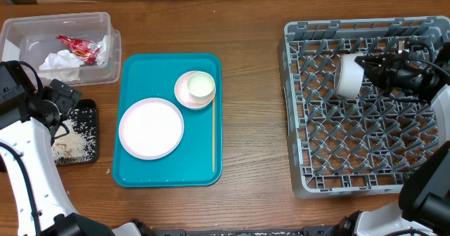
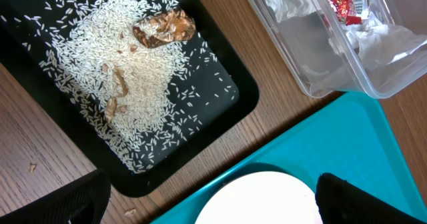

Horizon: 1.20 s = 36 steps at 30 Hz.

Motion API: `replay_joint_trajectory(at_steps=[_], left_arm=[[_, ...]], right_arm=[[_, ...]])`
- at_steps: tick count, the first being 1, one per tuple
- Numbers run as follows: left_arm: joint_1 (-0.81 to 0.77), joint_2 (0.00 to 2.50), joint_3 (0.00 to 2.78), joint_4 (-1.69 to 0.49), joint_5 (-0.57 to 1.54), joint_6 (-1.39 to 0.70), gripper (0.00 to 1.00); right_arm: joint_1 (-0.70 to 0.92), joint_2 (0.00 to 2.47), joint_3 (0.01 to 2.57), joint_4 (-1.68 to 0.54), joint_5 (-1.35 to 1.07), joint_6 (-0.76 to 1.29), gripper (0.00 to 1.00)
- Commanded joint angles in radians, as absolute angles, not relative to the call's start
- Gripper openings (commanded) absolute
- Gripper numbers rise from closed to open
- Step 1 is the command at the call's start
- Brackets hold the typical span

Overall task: Sort waste into correct bins and load items into the dishwasher
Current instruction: 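Carry the white bowl right and set it upside down in the rack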

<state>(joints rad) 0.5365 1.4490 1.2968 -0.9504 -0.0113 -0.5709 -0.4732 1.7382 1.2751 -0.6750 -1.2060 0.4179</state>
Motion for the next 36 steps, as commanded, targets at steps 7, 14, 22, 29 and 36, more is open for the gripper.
replay_joint_trajectory(at_steps=[7,14,22,29,36], left_arm=[[0.536,1.451,1.304,-0.949,-0.007,-0.580,1.00],[0.536,1.451,1.304,-0.949,-0.007,-0.580,1.00],[0.536,1.451,1.304,-0.949,-0.007,-0.580,1.00],[0.536,1.451,1.304,-0.949,-0.007,-0.580,1.00],[0.536,1.451,1.304,-0.949,-0.007,-0.580,1.00]], right_arm=[[-0.426,1.734,1.269,-0.670,-1.143,0.416,0.04],[-0.427,1.735,1.269,-0.665,-1.134,0.416,0.04],[-0.437,1.735,1.271,-0.674,-1.027,0.416,0.04],[-0.490,1.726,1.279,-0.679,-1.007,0.416,0.10],[-0.519,1.717,1.327,-0.775,-0.840,0.385,0.19]])
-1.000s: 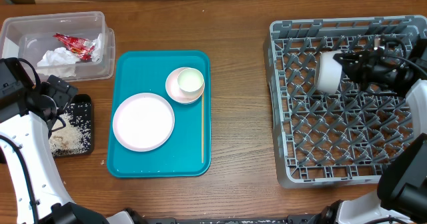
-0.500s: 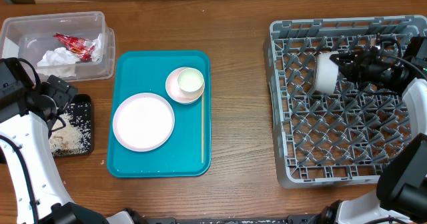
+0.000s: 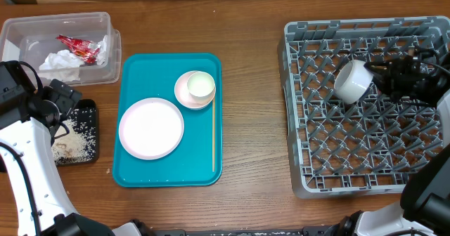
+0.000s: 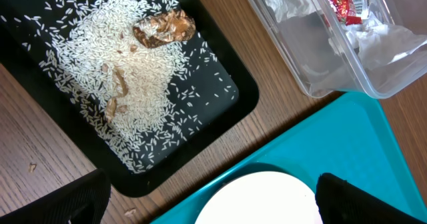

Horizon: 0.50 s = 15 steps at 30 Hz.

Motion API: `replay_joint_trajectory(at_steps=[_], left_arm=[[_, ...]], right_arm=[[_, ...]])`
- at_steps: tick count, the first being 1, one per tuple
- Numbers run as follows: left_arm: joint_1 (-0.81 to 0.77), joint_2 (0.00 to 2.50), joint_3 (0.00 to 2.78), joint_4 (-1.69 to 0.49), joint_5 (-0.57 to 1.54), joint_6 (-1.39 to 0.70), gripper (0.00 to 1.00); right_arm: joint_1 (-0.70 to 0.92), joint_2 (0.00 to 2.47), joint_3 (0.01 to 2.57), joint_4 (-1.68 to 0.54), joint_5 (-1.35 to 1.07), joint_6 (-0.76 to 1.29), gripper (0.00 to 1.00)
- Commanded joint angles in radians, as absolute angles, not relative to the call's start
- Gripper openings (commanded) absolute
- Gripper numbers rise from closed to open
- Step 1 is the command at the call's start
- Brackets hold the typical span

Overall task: Sort waste into correct bins and load items into the dishwasher
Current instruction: 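Carry the white bowl right and set it upside down in the rack, then reach the right gripper to the pale green cup and grasp it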

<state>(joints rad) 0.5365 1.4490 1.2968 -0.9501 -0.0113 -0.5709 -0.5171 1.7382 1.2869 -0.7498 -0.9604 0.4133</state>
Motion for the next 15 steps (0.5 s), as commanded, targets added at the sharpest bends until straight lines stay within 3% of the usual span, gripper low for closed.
replay_joint_trajectory(at_steps=[1,10,15], left_arm=[[0.536,1.451,1.304,-0.949,-0.007,-0.580,1.00],[0.536,1.451,1.304,-0.949,-0.007,-0.580,1.00],[0.536,1.451,1.304,-0.949,-0.007,-0.580,1.00]], right_arm=[[-0.520,1.717,1.345,-0.797,-0.806,0.381,0.20],[-0.529,1.717,1.655,-1.127,-0.305,0.399,0.22],[-0.506,1.710,1.794,-1.245,-0.250,0.391,0.22]])
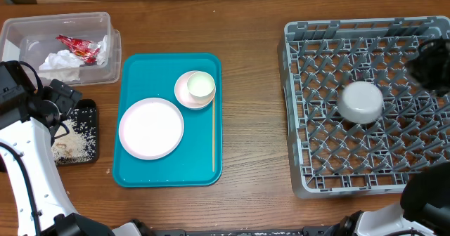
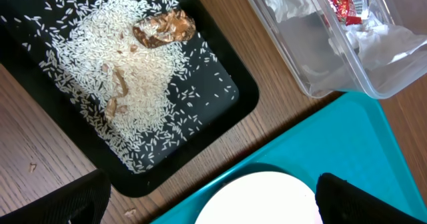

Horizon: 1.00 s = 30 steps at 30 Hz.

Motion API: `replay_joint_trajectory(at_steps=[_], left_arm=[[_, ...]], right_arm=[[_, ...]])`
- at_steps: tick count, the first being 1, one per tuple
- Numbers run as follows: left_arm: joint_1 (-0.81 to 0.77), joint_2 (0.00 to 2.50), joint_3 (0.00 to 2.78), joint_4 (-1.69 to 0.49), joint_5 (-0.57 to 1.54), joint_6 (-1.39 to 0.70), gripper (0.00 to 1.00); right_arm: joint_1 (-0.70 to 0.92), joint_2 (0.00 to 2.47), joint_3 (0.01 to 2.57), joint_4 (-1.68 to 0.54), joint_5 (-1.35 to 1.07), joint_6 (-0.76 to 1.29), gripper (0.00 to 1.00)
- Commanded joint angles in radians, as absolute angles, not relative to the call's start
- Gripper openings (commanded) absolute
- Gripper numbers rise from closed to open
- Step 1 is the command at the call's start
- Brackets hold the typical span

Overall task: Sort waste into correct bins and load items into the dishwasher
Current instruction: 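Reach the right gripper to the pale green cup and grasp it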

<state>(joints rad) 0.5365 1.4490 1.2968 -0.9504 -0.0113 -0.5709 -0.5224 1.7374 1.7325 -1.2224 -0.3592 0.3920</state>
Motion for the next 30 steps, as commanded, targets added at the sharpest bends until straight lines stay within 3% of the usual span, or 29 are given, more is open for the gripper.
replay_joint_trajectory(at_steps=[1,4,5,6,7,13,17,23,30], left_arm=[[0.536,1.451,1.304,-0.949,-0.007,-0.580,1.00],[0.536,1.451,1.304,-0.949,-0.007,-0.580,1.00],[0.536,1.451,1.304,-0.949,-0.007,-0.580,1.00],[0.536,1.451,1.304,-0.949,-0.007,-0.580,1.00],[0.536,1.451,1.304,-0.949,-0.007,-0.580,1.00],[0.536,1.451,1.304,-0.949,-0.007,-0.580,1.00],[0.536,1.451,1.304,-0.949,-0.007,-0.580,1.00],[0.536,1.451,1.304,-0.949,-0.007,-0.580,1.00],[0.536,1.451,1.304,-0.949,-0.007,-0.580,1.00]], right_arm=[[-0.491,1.706,1.798,-1.252,-0.258,0.372,0.22],[-0.427,1.706,1.794,-1.274,-0.270,0.312,0.24],[-0.403,1.708,1.792,-1.274,-0.269,0.306,0.43],[-0.379,1.710,1.788,-1.274,-0.262,0.307,0.83],[-0.359,1.711,1.784,-1.279,-0.262,0.307,0.86],[-0.196,1.712,1.760,-1.307,-0.274,0.306,0.88],[0.008,1.712,1.760,-1.283,-0.271,0.283,0.90],[0.311,1.713,1.760,-1.092,-0.269,0.284,0.96],[0.587,1.768,1.760,-0.852,-0.115,0.353,0.92]])
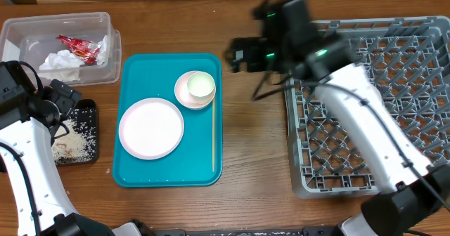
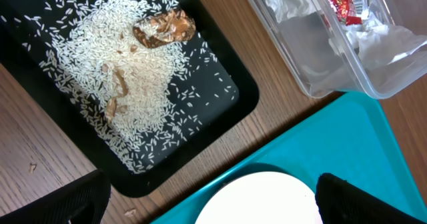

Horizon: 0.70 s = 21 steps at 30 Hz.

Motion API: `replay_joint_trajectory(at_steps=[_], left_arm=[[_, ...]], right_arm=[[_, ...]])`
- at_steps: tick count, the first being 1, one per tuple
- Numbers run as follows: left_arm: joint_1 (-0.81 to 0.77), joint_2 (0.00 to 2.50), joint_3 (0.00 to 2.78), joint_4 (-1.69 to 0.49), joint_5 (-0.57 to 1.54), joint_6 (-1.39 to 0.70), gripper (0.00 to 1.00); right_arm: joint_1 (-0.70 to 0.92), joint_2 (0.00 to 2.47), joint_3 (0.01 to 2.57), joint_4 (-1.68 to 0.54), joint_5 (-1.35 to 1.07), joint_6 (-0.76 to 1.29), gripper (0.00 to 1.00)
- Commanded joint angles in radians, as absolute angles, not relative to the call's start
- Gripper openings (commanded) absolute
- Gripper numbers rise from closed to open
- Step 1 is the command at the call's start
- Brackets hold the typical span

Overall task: Sort waste into correct bins and load items into the dishwasher
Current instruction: 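Reach the right gripper to the pale green cup and grasp it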

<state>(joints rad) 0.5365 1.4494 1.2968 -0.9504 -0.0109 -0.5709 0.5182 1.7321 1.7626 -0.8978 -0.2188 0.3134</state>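
A teal tray (image 1: 140, 74) holds a white plate (image 1: 150, 128), a pale cup on a small saucer (image 1: 195, 88) and a thin chopstick (image 1: 214, 134). My right gripper (image 1: 238, 56) hovers just right of the tray's upper right corner, blurred, so its jaws cannot be read. The grey dish rack (image 1: 422, 67) lies to the right, partly covered by my right arm; no bowl shows in it. My left gripper (image 2: 208, 196) is open over the plate (image 2: 260, 197) and the tray's edge (image 2: 360, 137), holding nothing.
A black tray (image 2: 248, 94) of spilled rice (image 2: 127, 84) with brown scraps sits left of the teal tray. A clear bin (image 2: 320, 64) at the back left holds crumpled tissue and a red wrapper (image 1: 76, 48). Bare wood separates tray and rack.
My right arm has moved from the rack's right edge across to the teal tray's upper right corner. The upside-down white bowl in the rack is now hidden under that arm. The left arm has not moved.
My right gripper first held a white bowl on its side over the rack, then tilted it lower. After that the bowl lay upside down in the rack, with the gripper away at the right edge. Now the right gripper is beside the teal tray. The left gripper stayed open throughout.
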Motion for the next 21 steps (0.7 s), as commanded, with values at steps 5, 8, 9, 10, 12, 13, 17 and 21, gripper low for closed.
replay_joint_trajectory(at_steps=[5,8,9,10,12,13,17,21], left_arm=[[0.536,1.451,1.304,-0.949,-0.007,-0.580,1.00],[0.536,1.451,1.304,-0.949,-0.007,-0.580,1.00],[0.536,1.451,1.304,-0.949,-0.007,-0.580,1.00],[0.536,1.451,1.304,-0.949,-0.007,-0.580,1.00],[0.536,1.451,1.304,-0.949,-0.007,-0.580,1.00],[0.536,1.451,1.304,-0.949,-0.007,-0.580,1.00],[0.536,1.451,1.304,-0.949,-0.007,-0.580,1.00],[0.536,1.451,1.304,-0.949,-0.007,-0.580,1.00]], right_arm=[[0.699,1.874,1.760,-0.730,0.009,0.352,0.87],[0.739,1.948,1.760,-0.669,0.070,0.351,0.78],[0.752,1.972,1.760,-0.654,0.091,0.345,0.77],[0.765,1.993,1.760,-0.641,0.105,0.329,0.75],[0.787,2.027,1.760,-0.622,0.123,0.289,0.74],[0.794,2.040,1.760,-0.617,0.130,0.280,0.71],[0.827,2.103,1.760,-0.618,0.228,0.280,0.59],[0.831,2.140,1.760,-0.615,0.234,0.280,0.50]])
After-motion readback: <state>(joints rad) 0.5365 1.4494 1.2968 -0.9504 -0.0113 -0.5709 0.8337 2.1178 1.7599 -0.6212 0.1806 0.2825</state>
